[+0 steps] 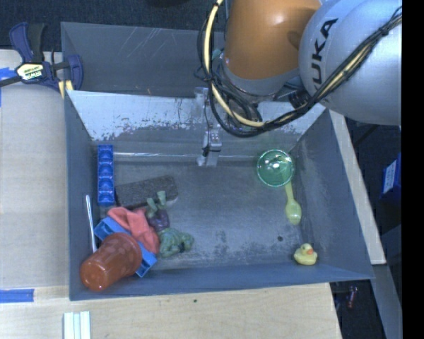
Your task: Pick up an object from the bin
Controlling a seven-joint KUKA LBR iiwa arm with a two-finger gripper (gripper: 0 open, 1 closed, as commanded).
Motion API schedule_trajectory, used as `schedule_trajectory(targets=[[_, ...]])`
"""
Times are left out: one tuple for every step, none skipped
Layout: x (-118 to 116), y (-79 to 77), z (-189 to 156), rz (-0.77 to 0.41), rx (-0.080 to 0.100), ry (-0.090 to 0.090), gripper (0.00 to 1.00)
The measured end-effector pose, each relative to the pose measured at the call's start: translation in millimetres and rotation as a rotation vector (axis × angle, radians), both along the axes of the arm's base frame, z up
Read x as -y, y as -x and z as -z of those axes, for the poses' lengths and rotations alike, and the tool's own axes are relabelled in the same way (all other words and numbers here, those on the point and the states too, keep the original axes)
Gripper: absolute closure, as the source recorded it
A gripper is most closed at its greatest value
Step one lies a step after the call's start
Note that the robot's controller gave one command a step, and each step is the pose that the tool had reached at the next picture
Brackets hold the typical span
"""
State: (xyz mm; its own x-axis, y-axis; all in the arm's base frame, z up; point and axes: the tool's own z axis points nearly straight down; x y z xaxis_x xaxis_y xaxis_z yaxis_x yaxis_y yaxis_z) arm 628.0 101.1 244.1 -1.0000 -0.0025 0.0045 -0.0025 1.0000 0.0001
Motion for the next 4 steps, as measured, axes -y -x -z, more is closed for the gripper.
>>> schedule_trajectory(targets=[[1, -1.0, -5, 0.002, 0.008, -0.001, 0.00], [-24, 26.8, 37, -0.082, 0.009, -0.001, 0.00], [-67, 39.6, 68, 0.067, 0.016, -0.001, 0.00], [-62, 55.1, 139, -0.061, 0.016, -0.001, 0.00]])
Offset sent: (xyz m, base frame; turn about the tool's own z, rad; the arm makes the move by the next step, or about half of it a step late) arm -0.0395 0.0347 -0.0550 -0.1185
